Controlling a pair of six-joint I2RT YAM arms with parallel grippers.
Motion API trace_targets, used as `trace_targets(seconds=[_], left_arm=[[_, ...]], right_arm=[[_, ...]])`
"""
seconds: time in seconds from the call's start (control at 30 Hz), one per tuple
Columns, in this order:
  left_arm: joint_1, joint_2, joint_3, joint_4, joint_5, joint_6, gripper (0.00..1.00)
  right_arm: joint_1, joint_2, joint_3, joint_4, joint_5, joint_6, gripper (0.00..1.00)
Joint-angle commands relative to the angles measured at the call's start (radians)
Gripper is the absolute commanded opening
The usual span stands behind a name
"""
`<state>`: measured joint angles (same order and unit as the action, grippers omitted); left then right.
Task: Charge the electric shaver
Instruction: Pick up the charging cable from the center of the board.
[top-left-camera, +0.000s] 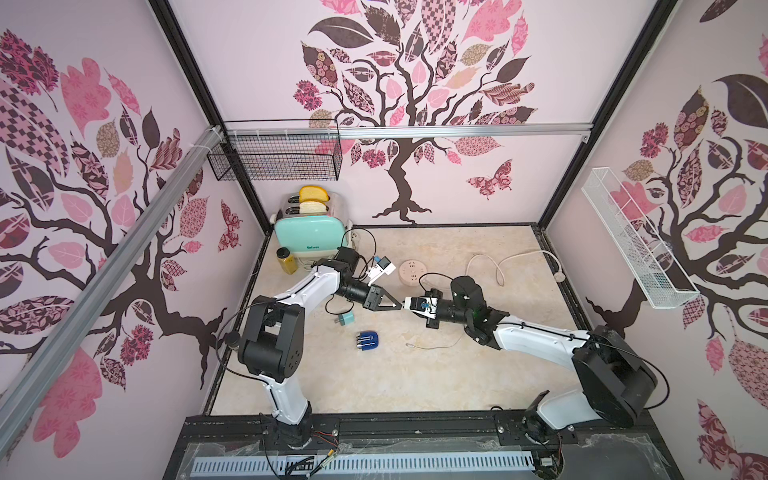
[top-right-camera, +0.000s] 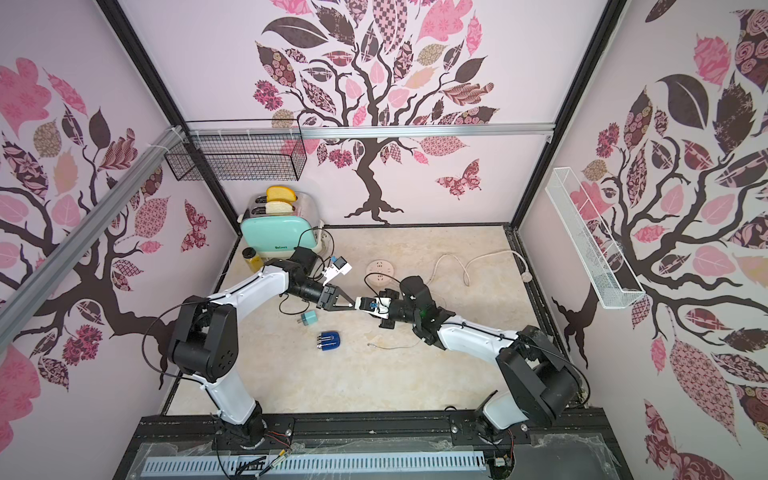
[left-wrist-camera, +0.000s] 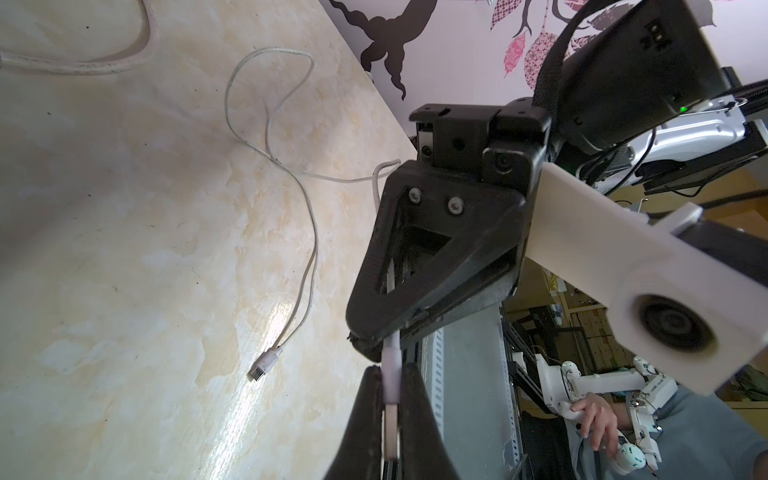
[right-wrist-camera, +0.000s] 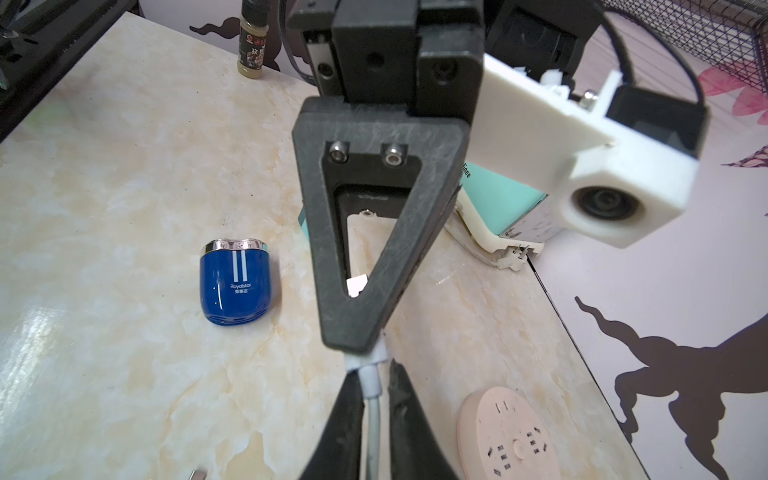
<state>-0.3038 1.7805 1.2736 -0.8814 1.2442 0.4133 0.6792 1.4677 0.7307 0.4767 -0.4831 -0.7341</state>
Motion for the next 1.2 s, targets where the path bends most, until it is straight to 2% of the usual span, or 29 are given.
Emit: trace_targets(seconds=[0.0,0.13,0.63,0.7,0.9,1.07,1.17], left_arm=[[-0.01,0.026,0.019,-0.035,0.002,0.038,0.0],[-0.011,0.033,0.03,-0.045,0.0,0.042,0.0],[-0.011,0.04,0.033,-0.056,-0.012,0.048,0.0],[-0.01,0.04,0.033,-0.056,-0.015,0.048,0.0],[-0.009,-0.009,0.025,-0.056,-0.102,0.065,0.3],[0.019,-0.199,-0.106,0.081,-0.19,0.027,0.53],[0.078,-0.353,-0.202,0.191,-0.221,-0.032,0.57]], right_arm=[[0.006,-0.01,0.024,0.027,-0.011,0.019,0.23],[0.005,-0.015,0.017,0.018,-0.012,0.018,0.24],[0.005,-0.021,0.015,0.04,-0.011,0.05,0.06],[0.005,-0.027,0.015,0.04,-0.01,0.059,0.01],[0.004,-0.046,0.05,-0.067,-0.011,0.066,0.0],[-0.011,-0.075,0.057,-0.134,0.015,0.118,0.0],[-0.028,-0.087,0.076,-0.203,0.014,0.164,0.0]])
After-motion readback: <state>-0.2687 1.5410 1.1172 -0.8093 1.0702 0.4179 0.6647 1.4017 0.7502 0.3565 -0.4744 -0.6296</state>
